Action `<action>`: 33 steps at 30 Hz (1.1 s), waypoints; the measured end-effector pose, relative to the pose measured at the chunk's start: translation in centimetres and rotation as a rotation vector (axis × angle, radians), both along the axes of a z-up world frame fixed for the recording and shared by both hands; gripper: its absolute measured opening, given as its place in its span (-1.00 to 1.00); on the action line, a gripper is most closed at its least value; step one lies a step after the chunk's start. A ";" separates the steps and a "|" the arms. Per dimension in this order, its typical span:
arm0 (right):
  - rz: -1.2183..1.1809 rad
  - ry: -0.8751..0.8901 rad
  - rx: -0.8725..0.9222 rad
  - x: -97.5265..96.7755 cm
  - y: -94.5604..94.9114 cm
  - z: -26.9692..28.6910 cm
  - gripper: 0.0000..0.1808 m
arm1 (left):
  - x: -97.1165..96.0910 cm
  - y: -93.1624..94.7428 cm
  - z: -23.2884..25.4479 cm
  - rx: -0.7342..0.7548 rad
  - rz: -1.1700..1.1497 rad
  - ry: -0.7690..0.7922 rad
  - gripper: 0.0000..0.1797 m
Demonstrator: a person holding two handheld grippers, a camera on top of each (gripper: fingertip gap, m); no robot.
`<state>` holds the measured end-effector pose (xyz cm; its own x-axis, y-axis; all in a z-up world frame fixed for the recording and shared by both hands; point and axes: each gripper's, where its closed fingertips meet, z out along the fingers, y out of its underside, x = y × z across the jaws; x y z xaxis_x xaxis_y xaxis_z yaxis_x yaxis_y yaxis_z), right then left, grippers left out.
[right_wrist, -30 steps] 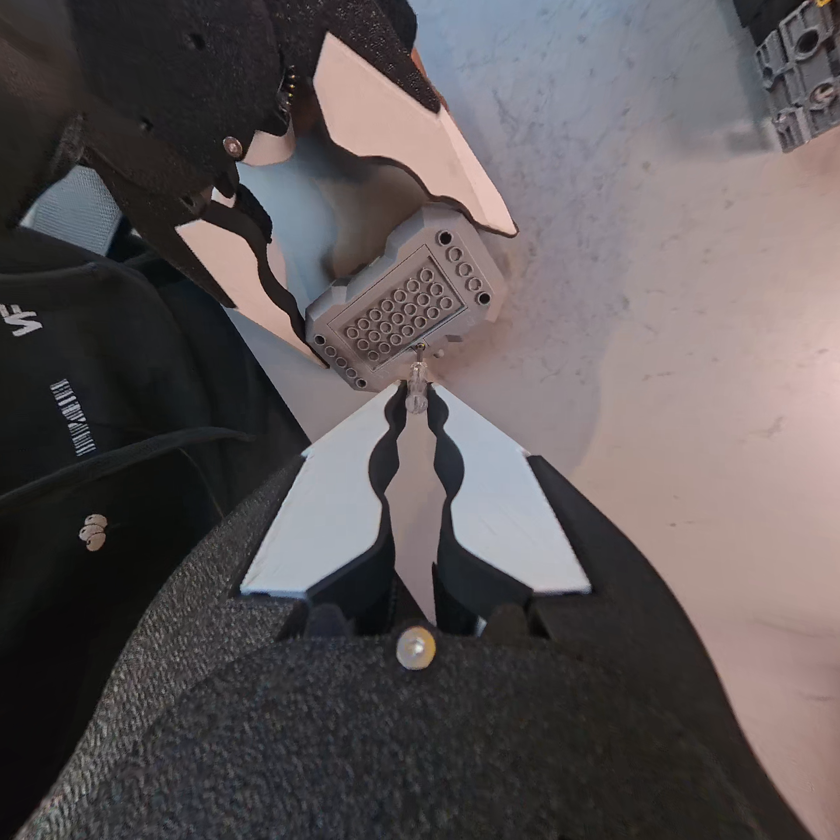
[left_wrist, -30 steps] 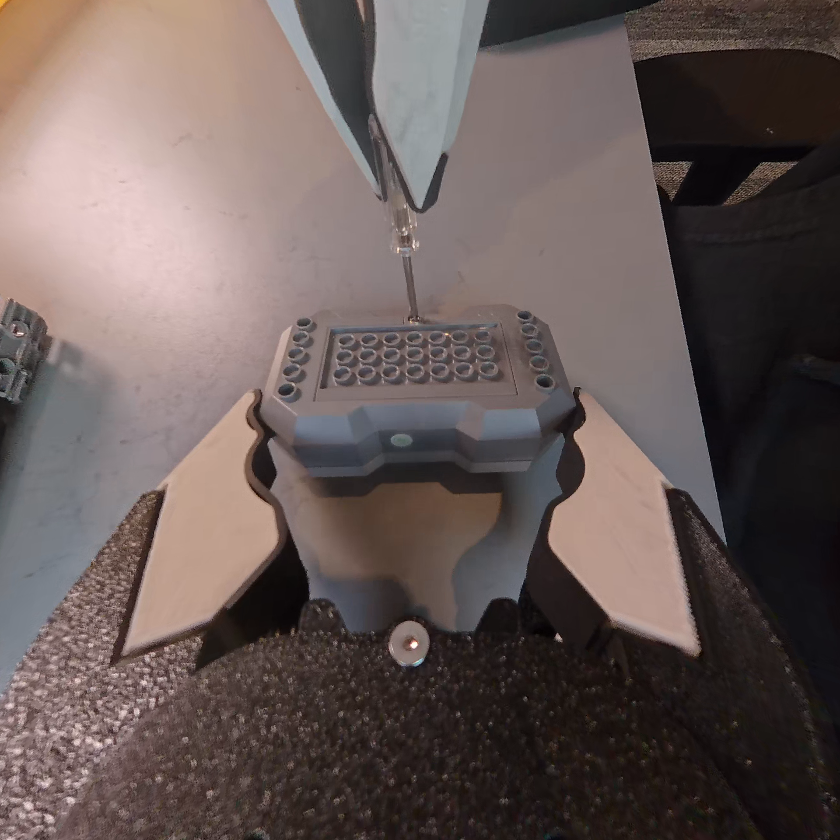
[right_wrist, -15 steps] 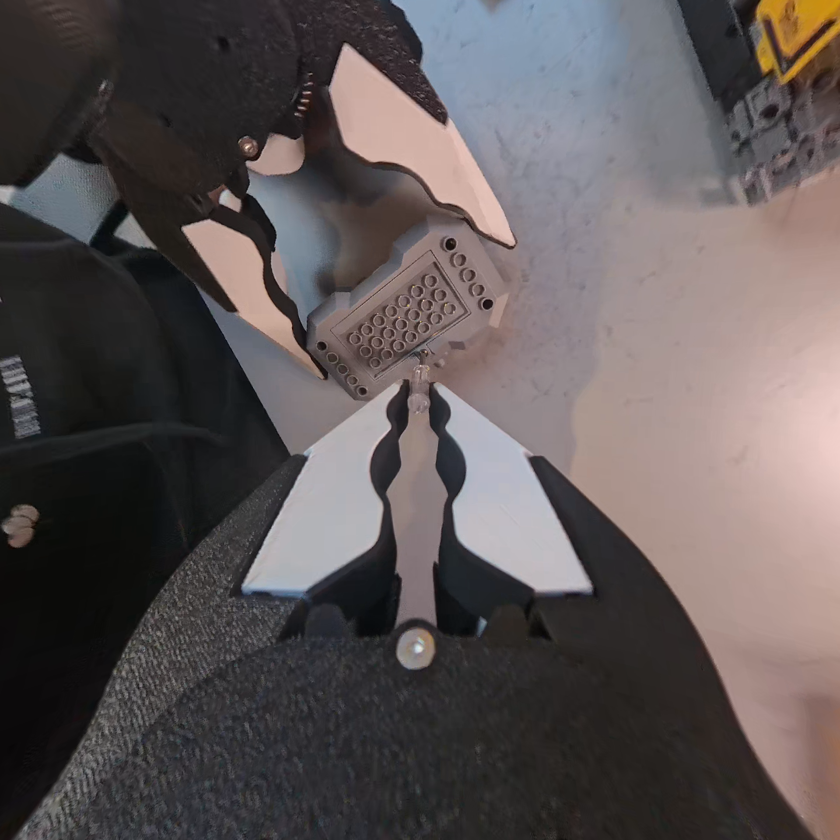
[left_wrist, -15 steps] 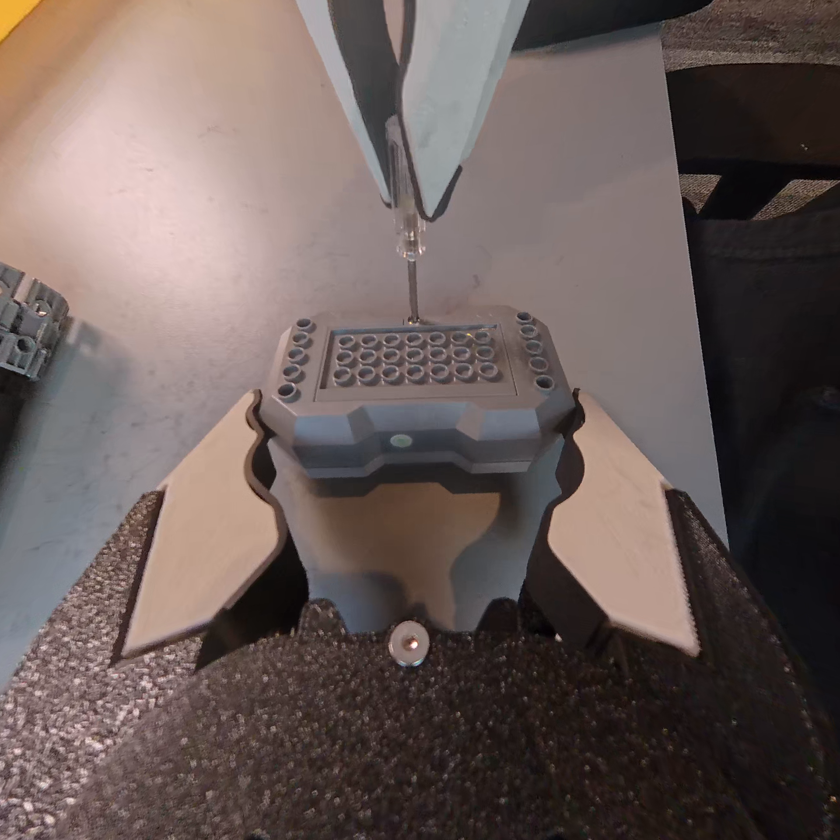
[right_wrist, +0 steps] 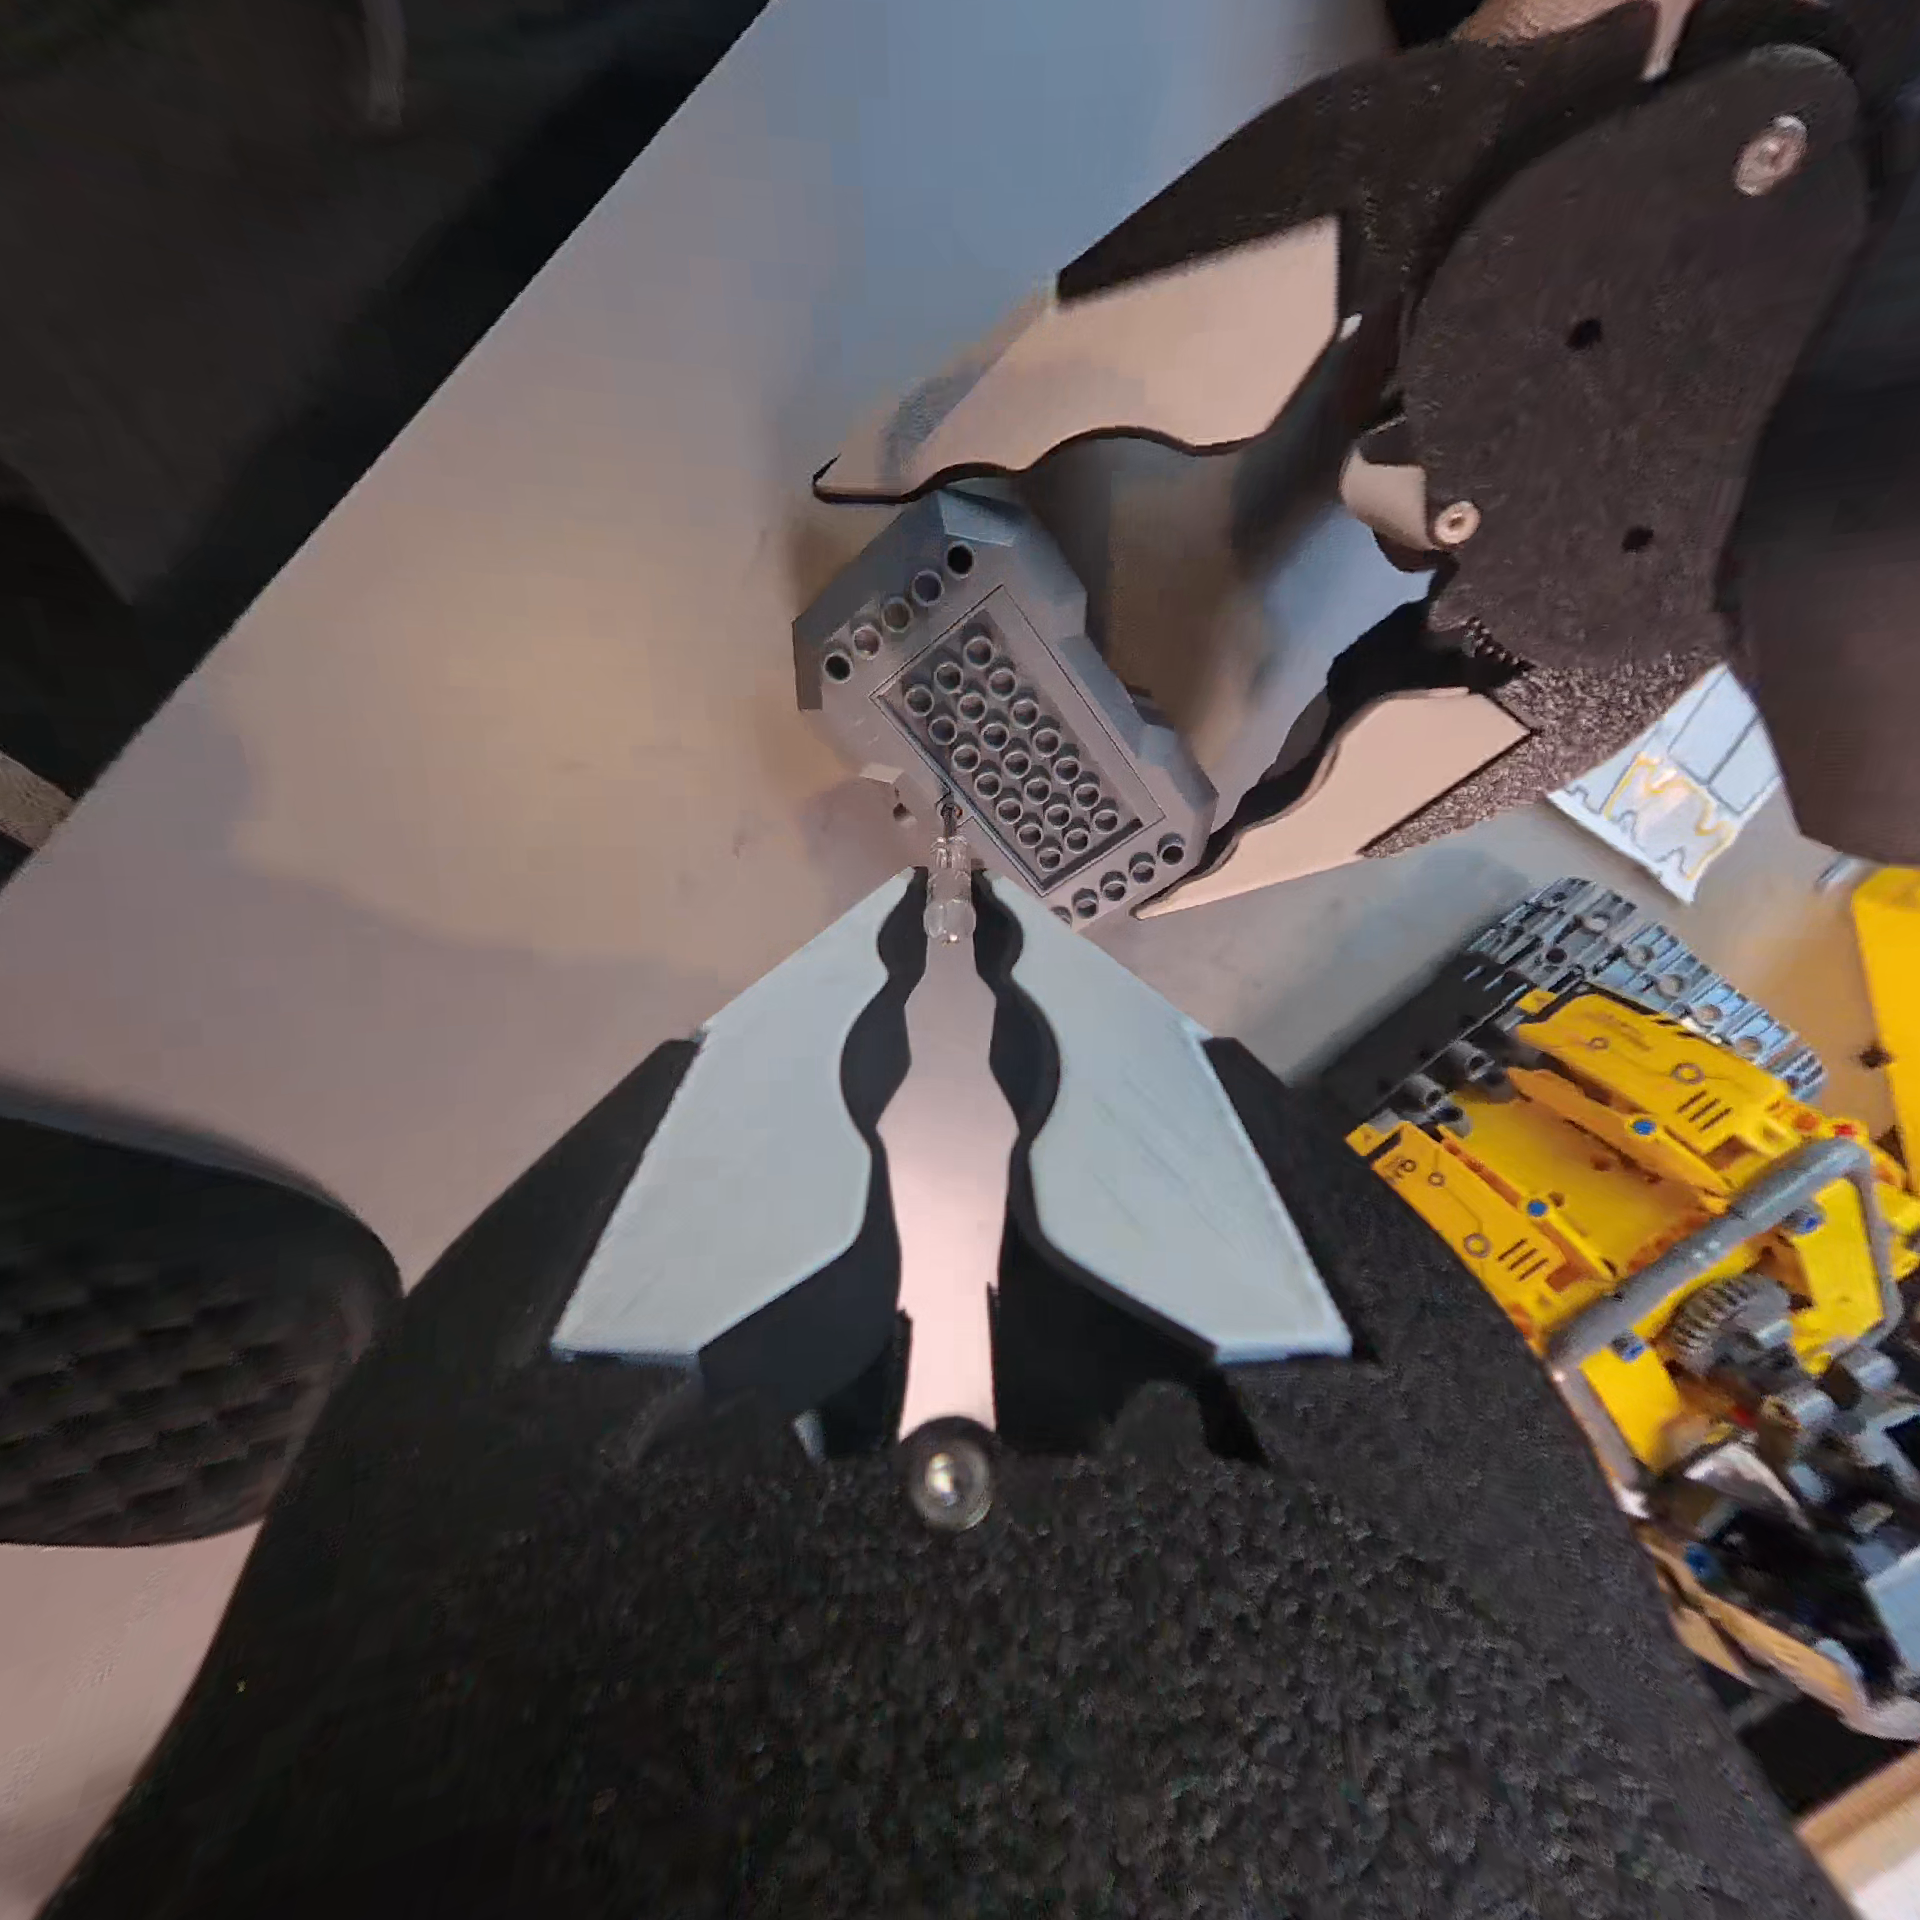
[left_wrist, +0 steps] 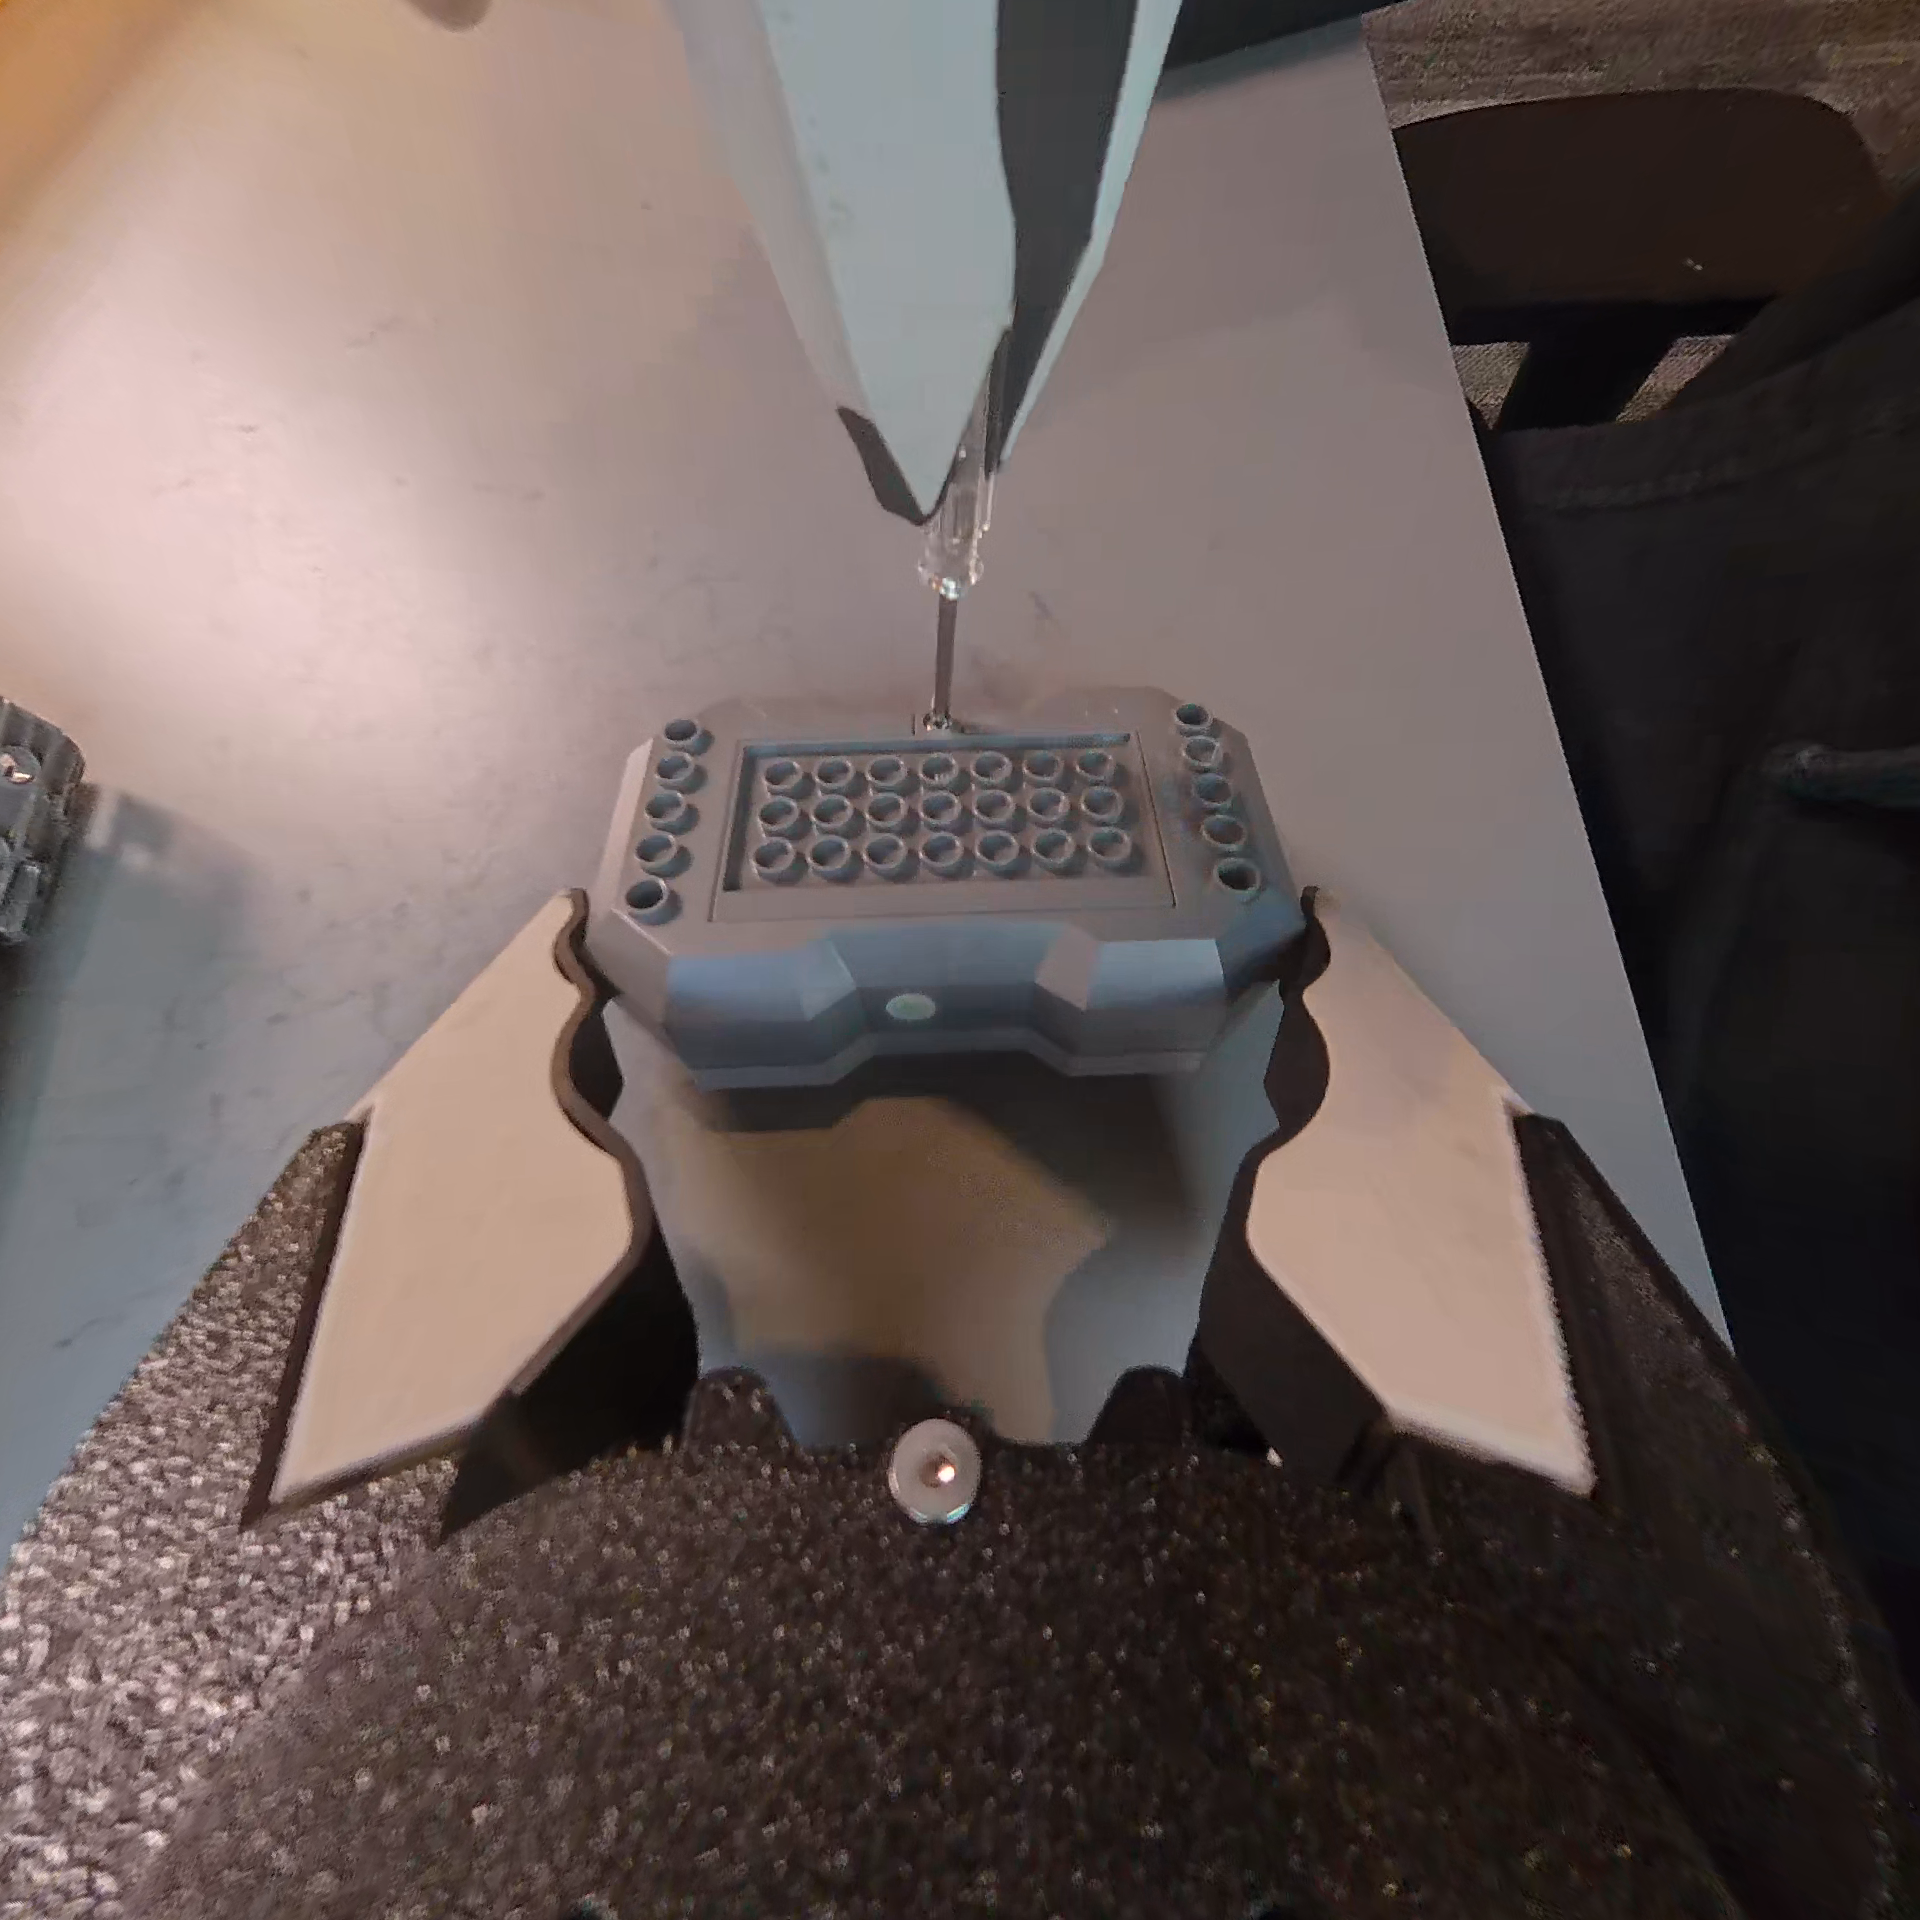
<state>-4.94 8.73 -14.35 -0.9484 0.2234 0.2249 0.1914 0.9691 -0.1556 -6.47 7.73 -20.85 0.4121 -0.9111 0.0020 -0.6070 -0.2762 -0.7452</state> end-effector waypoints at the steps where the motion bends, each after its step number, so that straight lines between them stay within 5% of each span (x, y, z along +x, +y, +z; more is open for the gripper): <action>1: 0.025 0.005 0.022 0.0 0.0 0.0 -0.91 | -0.1 -0.2 0.2 -0.012 -0.011 -0.014 0.42; 5: 0.065 0.011 0.064 -0.1 -0.2 0.0 -0.91 | -0.7 -0.7 3.0 -0.010 -0.038 -0.155 0.33; 9: 0.084 0.019 0.083 -0.3 -0.4 0.0 -0.91 | -0.2 -0.3 6.8 0.058 -0.039 -0.329 -0.38; 11: 0.090 0.018 0.088 -0.4 -0.5 0.0 -0.91 | 0.3 0.0 6.4 0.045 -0.035 -0.312 -0.61; 17: 0.087 0.020 0.071 -0.8 -0.7 0.0 -0.91 | 1.5 0.4 5.3 0.057 -0.038 -0.241 -0.90; 22: -0.037 0.027 0.002 -0.8 -0.5 -0.1 -0.91 | 1.6 0.5 5.2 0.116 -0.027 -0.199 -0.93; 27: -0.529 -0.105 -0.294 0.0 -0.9 0.4 -0.69 | 1.6 0.9 5.2 0.138 0.015 -0.185 -0.93; 33: -0.917 -0.134 -0.444 -0.5 0.0 0.7 -0.84 | 1.4 1.0 5.1 0.141 0.033 -0.185 -0.93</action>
